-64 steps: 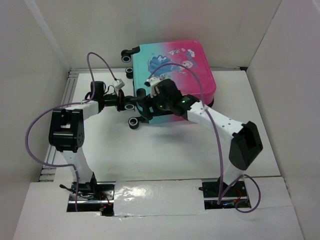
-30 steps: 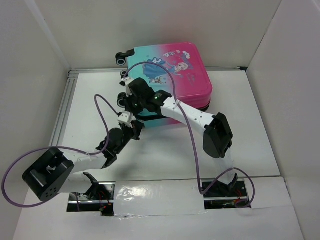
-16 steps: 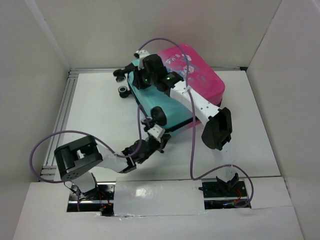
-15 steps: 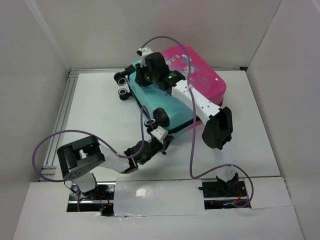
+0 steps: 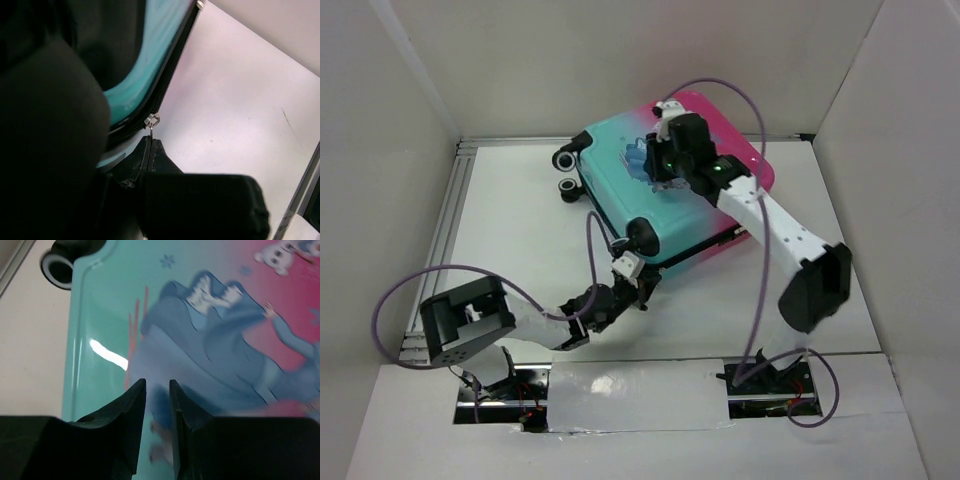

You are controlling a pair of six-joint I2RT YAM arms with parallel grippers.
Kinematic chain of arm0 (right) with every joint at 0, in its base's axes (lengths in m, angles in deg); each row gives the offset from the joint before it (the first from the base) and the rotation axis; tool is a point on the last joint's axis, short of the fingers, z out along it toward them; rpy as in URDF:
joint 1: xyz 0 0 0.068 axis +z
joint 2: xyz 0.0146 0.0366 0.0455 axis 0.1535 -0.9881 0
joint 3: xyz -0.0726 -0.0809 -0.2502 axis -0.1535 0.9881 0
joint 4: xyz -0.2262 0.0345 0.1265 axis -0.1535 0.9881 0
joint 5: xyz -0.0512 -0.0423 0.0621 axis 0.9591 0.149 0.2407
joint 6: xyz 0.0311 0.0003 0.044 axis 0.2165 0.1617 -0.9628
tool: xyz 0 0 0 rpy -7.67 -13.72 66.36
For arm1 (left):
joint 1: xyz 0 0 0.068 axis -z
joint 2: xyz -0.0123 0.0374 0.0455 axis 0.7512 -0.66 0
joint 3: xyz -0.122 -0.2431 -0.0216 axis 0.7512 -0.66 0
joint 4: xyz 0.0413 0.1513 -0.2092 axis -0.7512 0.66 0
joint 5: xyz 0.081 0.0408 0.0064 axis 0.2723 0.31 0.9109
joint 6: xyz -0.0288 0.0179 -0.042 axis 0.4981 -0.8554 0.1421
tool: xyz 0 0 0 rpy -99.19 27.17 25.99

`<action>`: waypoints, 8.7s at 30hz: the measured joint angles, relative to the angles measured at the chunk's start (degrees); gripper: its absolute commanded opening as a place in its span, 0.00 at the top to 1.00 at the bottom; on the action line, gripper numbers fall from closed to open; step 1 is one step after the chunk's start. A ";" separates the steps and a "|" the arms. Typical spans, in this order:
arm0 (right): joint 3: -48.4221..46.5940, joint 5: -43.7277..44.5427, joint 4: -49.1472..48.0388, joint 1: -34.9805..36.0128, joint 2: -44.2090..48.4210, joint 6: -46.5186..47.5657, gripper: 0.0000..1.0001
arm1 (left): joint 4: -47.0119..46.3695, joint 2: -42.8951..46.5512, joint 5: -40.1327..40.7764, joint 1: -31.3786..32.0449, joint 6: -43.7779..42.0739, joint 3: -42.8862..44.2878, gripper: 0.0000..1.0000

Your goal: Pack the luggage

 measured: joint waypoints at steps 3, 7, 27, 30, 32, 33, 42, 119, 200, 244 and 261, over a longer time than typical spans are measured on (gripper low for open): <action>7.08 0.72 1.11 -1.29 9.79 0.28 0.67 | 4.87 5.95 -2.75 -4.13 3.17 -2.64 1.00; 13.16 -0.98 1.14 -1.25 21.20 0.90 0.73 | 10.86 12.07 -8.66 -11.37 6.80 -4.85 1.00; 25.16 -11.30 -5.11 6.49 8.07 1.88 0.97 | 17.25 18.43 -23.43 -32.00 9.49 -6.82 1.00; 21.49 -11.67 -5.44 7.96 5.49 2.21 1.00 | 14.12 15.23 -20.11 -28.89 9.11 -6.82 1.00; 17.84 -12.81 -4.98 8.70 3.52 2.27 1.00 | 10.62 12.46 -16.46 -26.08 9.05 -6.75 1.00; 16.13 -13.29 -4.98 9.18 2.54 2.36 1.00 | 8.87 10.95 -14.29 -24.70 9.07 -6.62 1.00; 9.14 -16.44 -5.29 10.23 -2.60 2.71 1.00 | -3.54 -2.43 -5.03 -17.20 9.33 -0.92 1.00; -4.39 4.74 4.94 -9.25 11.30 -1.05 0.55 | 9.86 -34.53 -10.23 -6.01 -4.70 47.63 1.00; 21.99 9.77 -6.16 -39.41 14.58 -17.62 0.34 | 15.54 -38.10 -36.81 -4.00 -11.04 64.70 0.28; 57.44 10.23 5.44 -30.91 64.30 -21.35 0.42 | 47.06 19.74 -23.39 -12.98 6.14 9.22 0.10; 64.81 13.18 -6.69 -30.91 49.79 -27.74 0.34 | 46.88 32.04 -21.68 -17.29 6.01 -0.37 0.10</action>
